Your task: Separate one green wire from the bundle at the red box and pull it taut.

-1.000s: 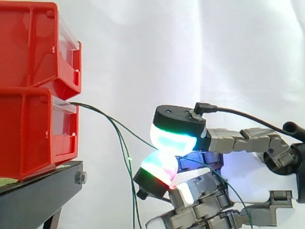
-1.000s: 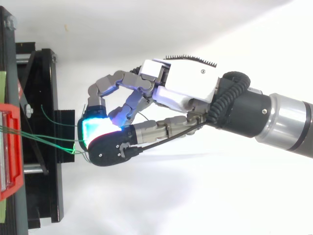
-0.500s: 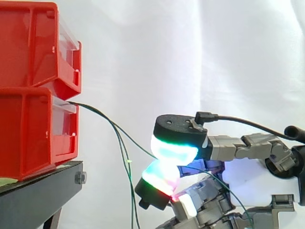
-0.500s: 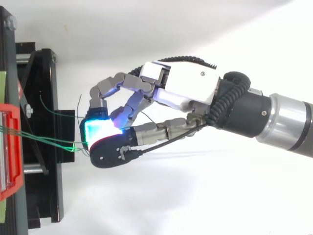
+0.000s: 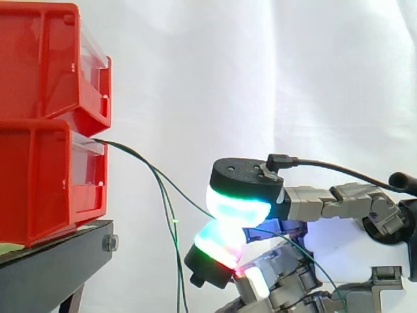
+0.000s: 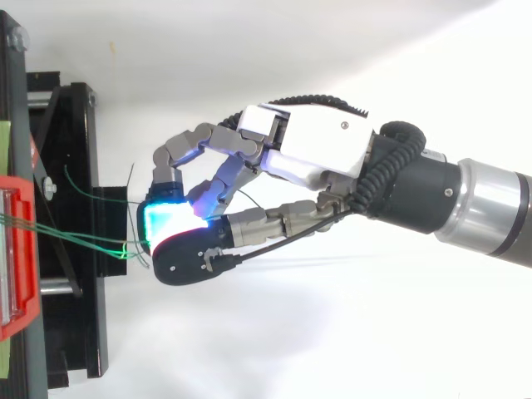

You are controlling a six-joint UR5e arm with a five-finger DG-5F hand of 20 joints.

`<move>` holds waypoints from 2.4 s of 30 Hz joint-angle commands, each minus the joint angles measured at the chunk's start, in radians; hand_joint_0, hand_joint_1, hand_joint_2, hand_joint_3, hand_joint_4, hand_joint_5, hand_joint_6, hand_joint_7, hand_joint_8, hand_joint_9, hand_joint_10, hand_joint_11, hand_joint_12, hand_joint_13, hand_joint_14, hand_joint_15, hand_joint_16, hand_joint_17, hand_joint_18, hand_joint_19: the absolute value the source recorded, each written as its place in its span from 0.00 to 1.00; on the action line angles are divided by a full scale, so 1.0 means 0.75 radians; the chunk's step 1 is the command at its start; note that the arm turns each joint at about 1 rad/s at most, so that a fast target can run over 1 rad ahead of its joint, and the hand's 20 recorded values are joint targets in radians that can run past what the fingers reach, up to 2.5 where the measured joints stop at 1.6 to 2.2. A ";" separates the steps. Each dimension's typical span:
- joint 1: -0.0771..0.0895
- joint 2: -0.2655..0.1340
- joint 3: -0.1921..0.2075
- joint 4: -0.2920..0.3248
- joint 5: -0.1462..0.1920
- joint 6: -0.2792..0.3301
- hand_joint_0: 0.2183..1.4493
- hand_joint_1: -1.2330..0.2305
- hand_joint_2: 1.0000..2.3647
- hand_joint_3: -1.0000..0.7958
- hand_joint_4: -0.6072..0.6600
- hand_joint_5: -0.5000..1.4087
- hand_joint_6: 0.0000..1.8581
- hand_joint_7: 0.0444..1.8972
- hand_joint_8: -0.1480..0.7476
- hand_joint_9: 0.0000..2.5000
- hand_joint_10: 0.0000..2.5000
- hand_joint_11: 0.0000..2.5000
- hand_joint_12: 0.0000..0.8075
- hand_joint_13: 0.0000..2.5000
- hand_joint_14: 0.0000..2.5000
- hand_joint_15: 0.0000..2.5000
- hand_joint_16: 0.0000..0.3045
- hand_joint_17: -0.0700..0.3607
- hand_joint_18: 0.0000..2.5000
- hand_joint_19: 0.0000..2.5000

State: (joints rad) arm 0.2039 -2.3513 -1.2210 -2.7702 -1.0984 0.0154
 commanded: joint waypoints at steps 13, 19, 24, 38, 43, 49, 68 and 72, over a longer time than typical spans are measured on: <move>0.000 0.002 0.000 0.000 0.000 0.000 0.32 0.27 0.01 0.57 0.45 0.21 0.48 0.68 0.50 0.48 0.01 0.29 0.52 0.36 0.01 0.18 0.18 0.46 0.36 0.18; 0.000 0.002 0.000 0.000 0.000 0.000 0.32 0.27 0.01 0.57 0.45 0.21 0.48 0.68 0.49 0.48 0.01 0.29 0.52 0.36 0.01 0.17 0.19 0.46 0.36 0.18; 0.000 0.000 0.000 0.000 0.000 0.000 0.32 0.27 0.01 0.57 0.46 0.21 0.48 0.68 0.50 0.48 0.01 0.29 0.53 0.36 0.01 0.17 0.19 0.46 0.36 0.18; 0.000 0.000 0.000 0.002 0.000 0.000 0.32 0.27 0.01 0.57 0.45 0.21 0.48 0.68 0.49 0.48 0.01 0.29 0.52 0.36 0.01 0.18 0.18 0.45 0.36 0.18; -0.002 0.000 0.000 0.000 0.000 0.000 0.32 0.27 0.01 0.57 0.45 0.21 0.48 0.68 0.49 0.48 0.01 0.29 0.52 0.35 0.01 0.18 0.18 0.45 0.36 0.18; 0.000 0.002 0.000 0.000 0.000 0.000 0.32 0.27 0.01 0.57 0.46 0.21 0.48 0.67 0.49 0.48 0.01 0.29 0.52 0.36 0.01 0.18 0.18 0.45 0.36 0.18; 0.000 0.002 0.000 0.000 0.000 0.000 0.32 0.27 0.01 0.56 0.46 0.21 0.48 0.68 0.49 0.48 0.01 0.29 0.52 0.35 0.01 0.17 0.18 0.45 0.36 0.18; 0.000 0.002 0.000 0.000 0.000 0.000 0.32 0.27 0.01 0.57 0.46 0.21 0.48 0.67 0.49 0.48 0.01 0.29 0.52 0.36 0.01 0.17 0.18 0.45 0.36 0.18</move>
State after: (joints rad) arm 0.2040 -2.3512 -1.2210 -2.7702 -1.0984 0.0154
